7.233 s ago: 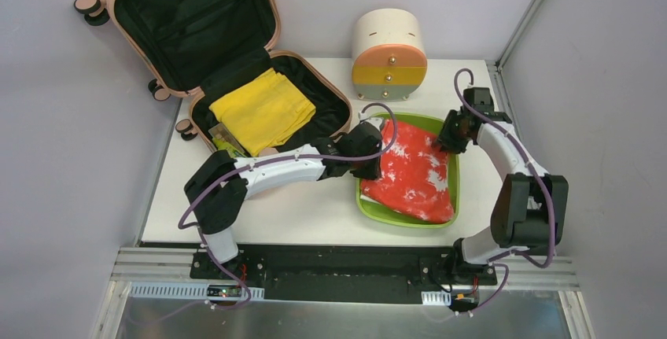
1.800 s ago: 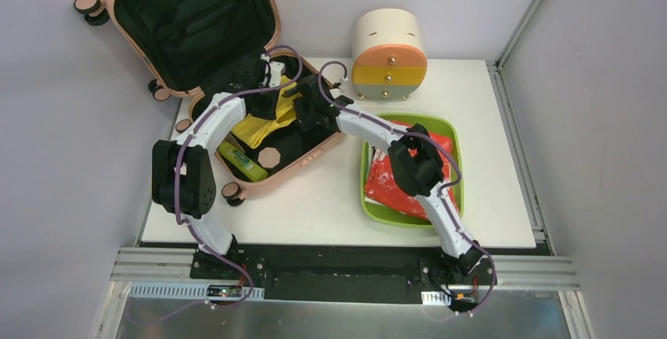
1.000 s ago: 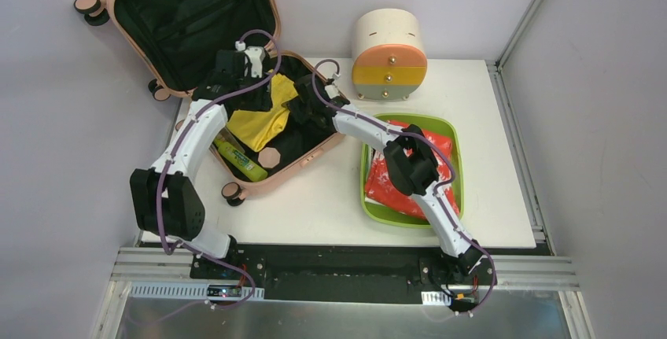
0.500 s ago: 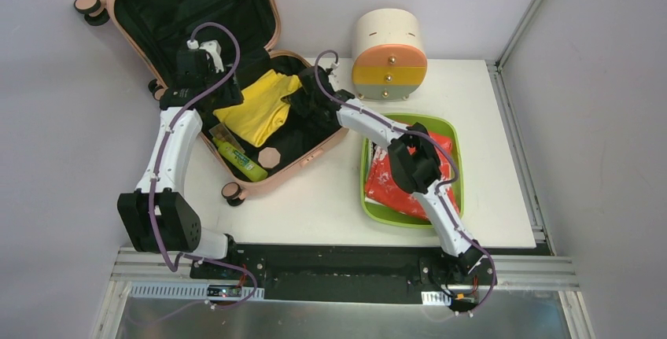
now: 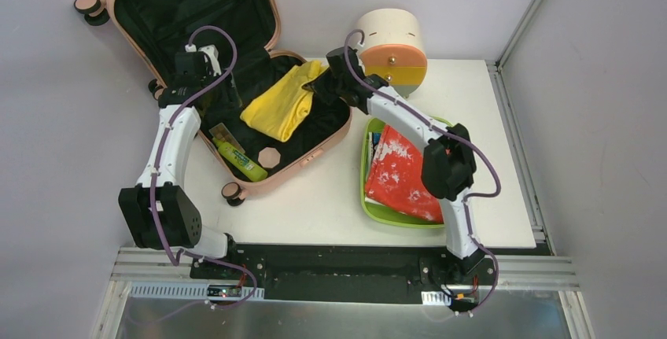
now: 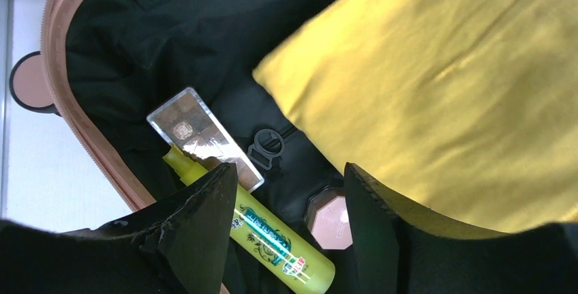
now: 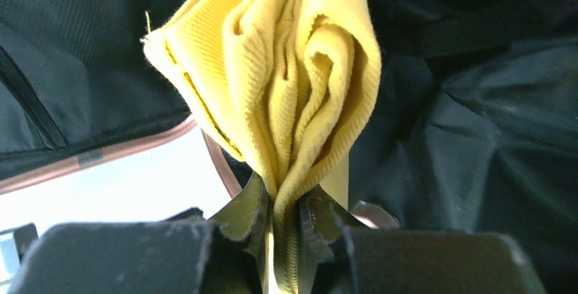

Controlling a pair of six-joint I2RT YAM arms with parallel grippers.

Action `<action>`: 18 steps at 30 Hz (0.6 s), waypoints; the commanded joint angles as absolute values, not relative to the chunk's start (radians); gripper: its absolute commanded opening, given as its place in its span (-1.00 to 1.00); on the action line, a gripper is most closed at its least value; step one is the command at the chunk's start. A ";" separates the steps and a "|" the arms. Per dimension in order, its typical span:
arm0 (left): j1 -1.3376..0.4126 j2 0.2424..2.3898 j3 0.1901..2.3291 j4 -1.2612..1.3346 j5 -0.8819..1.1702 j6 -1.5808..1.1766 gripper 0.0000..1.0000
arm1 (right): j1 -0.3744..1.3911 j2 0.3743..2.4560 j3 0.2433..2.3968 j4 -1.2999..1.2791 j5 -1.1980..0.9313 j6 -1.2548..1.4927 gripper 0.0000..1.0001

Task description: Open, take out, and arrange the luggage

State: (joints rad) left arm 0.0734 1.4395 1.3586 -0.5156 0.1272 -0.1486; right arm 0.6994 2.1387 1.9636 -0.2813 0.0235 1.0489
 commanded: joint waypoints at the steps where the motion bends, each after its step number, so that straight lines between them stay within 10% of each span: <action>1: 0.081 1.458 1.362 -0.530 0.159 -0.146 0.20 | 0.680 1.938 1.929 -0.298 -0.064 0.983 -1.00; 18: 0.078 1.529 1.387 -0.544 0.403 -0.175 0.20 | 0.487 1.570 1.465 -0.394 -0.292 0.762 -1.00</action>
State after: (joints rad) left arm 0.0734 1.5124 1.3590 -0.5293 0.2787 -0.1509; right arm 0.5541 1.6428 1.5009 -0.4240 -0.1867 0.8310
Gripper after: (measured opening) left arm 0.597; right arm 0.134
